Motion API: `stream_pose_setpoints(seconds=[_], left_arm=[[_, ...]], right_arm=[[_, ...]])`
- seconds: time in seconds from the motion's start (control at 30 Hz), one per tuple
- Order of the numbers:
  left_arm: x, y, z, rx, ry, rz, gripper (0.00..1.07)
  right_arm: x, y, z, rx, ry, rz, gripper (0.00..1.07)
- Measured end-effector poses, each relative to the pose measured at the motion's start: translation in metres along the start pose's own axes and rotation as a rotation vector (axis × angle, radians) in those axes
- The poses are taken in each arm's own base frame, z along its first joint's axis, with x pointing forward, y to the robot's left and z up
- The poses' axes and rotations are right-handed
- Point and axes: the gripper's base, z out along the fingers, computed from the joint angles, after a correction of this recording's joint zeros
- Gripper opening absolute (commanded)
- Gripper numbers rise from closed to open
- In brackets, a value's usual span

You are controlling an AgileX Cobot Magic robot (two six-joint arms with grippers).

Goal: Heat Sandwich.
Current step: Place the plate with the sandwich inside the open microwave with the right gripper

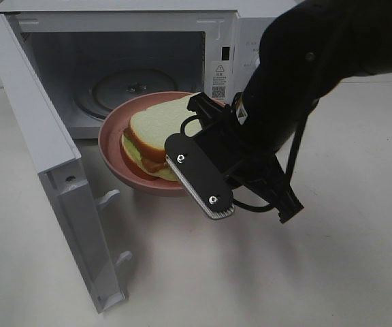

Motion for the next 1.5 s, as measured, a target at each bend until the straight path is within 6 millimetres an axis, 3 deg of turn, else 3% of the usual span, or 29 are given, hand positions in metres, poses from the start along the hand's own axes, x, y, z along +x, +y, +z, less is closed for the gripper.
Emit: stream_pose_setpoints(seconds=[0.7,1.5], left_arm=[[0.0,0.0,0.0,0.0,0.0,0.0,0.98],[0.0,0.0,0.0,0.0,0.0,0.0,0.98]], right_arm=[[-0.007,-0.059,0.012,-0.026,-0.002,0.032,0.05],[-0.015,-0.121,0.041,0.004,-0.004,0.169,0.07]])
